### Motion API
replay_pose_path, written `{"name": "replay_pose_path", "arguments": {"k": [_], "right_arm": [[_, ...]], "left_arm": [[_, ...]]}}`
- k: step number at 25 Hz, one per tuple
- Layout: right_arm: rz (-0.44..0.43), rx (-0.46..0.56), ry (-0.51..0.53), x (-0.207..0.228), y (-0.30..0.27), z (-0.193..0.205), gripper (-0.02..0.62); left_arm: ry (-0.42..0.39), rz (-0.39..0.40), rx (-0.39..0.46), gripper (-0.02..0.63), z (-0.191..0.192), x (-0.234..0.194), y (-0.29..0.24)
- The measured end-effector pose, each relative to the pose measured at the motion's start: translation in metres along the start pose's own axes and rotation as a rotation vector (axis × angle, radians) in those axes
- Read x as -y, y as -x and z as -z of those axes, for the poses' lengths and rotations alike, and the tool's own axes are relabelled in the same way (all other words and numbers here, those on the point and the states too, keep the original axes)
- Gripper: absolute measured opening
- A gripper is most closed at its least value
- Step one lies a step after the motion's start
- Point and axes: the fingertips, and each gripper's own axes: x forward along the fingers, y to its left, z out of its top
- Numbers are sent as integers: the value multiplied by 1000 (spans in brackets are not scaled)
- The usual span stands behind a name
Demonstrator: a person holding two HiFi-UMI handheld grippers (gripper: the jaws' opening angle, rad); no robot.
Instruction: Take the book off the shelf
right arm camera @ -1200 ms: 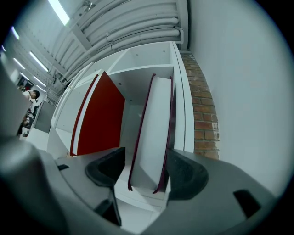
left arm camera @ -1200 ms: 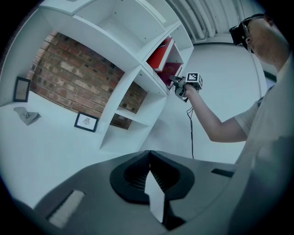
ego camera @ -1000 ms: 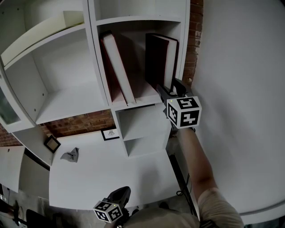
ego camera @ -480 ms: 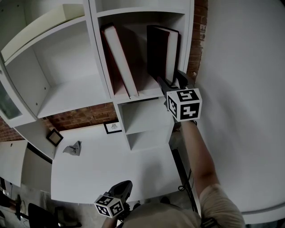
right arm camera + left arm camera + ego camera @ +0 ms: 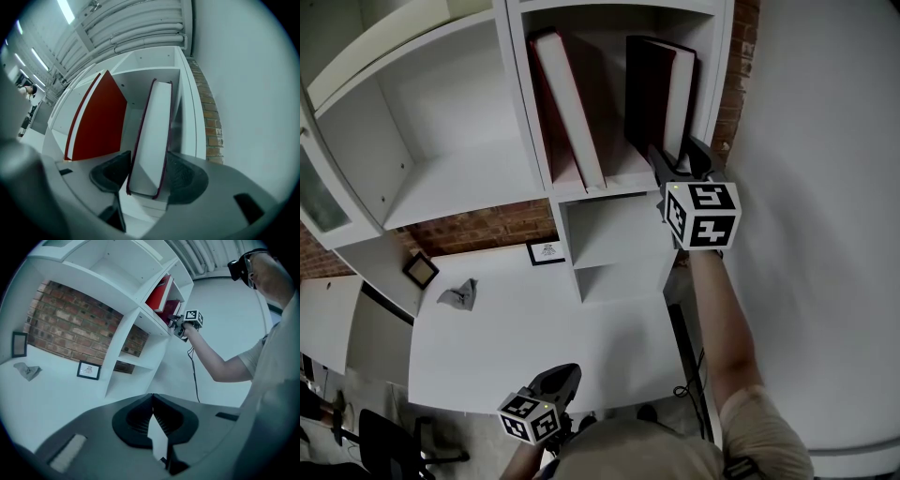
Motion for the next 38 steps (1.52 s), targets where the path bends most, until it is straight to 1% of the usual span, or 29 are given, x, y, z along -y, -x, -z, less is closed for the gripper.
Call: {"name": "replay_pose_path", "arguments": {"k": [2, 4, 8, 14, 17, 20, 22, 27, 34, 38], "right_arm": [[-25, 5, -14, -4, 0, -4, 221], [-38, 9, -28, -6, 0, -9, 249], [-5, -25, 15, -2, -8, -13, 252], [17, -27, 24, -3, -17, -13, 250], [33, -25, 26, -1, -16, -13, 247], [24, -22, 4, -1, -16, -13, 235], [19, -13, -24, -2, -15, -14, 228], [-16, 17, -96, -6, -5, -15, 215], [-13, 23, -110, -9, 10, -20, 213], [-9, 27, -117, -16, 25, -24, 212]], "left_arm": [[1, 1, -8, 3, 2, -1, 0], [4, 1, -12, 3, 5, -2, -1], [9, 4, -7, 3, 6, -3, -1], [21, 8, 8, 3, 7, -5, 0], [19, 14, -12, 3, 11, -9, 1], [9, 20, -10, 3, 9, -12, 0], [14, 26, 4, 3, 5, -12, 0], [2, 31, 4, 3, 5, -14, 4], [6, 18, 30, 3, -2, -24, 19], [17, 30, 38, 3, 2, -25, 30]]}}
